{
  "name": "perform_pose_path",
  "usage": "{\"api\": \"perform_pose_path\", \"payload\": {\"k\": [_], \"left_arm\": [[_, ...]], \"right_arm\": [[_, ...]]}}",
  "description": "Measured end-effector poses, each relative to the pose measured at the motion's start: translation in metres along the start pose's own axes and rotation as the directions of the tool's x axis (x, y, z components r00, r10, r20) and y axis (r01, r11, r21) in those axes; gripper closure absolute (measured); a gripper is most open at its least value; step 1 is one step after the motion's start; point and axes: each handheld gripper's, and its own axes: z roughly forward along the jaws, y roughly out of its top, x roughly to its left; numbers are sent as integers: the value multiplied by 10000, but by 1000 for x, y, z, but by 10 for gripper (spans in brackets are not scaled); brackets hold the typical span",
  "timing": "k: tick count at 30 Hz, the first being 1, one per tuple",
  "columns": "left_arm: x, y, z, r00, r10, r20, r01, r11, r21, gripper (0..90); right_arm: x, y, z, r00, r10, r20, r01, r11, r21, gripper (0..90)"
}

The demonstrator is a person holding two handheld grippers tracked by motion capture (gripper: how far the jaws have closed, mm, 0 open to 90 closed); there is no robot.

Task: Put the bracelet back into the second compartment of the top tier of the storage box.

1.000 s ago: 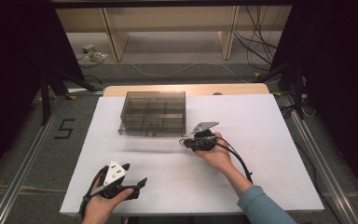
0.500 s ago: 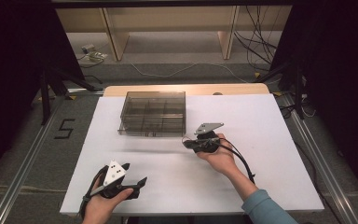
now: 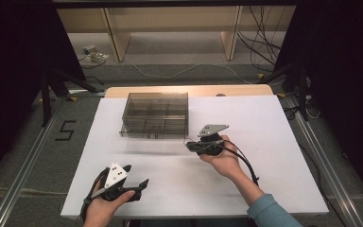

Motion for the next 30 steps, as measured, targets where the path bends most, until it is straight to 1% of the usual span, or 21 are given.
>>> {"api": "perform_pose_path", "payload": {"k": [8,11,20,21,30], "left_arm": [[0,0,0,10000,-4,-39,4,10000,-1,201],[0,0,0,10000,-2,-97,2,10000,-22,205],[1,0,-1,9999,11,-135,-12,10000,-37,205],[1,1,-1,9999,13,-144,-14,10000,-29,205],[1,1,-1,9999,-1,-153,0,10000,-58,205]], "right_arm": [[3,3,-5,9999,-165,-41,164,9996,-216,873],[5,3,-6,10000,-59,-50,57,9997,-248,873],[9,5,-9,9999,-85,-59,83,9991,-407,873],[10,5,-9,9998,-172,-55,169,9989,-446,872],[14,8,-10,9996,-230,-133,223,9984,-524,873]]}}
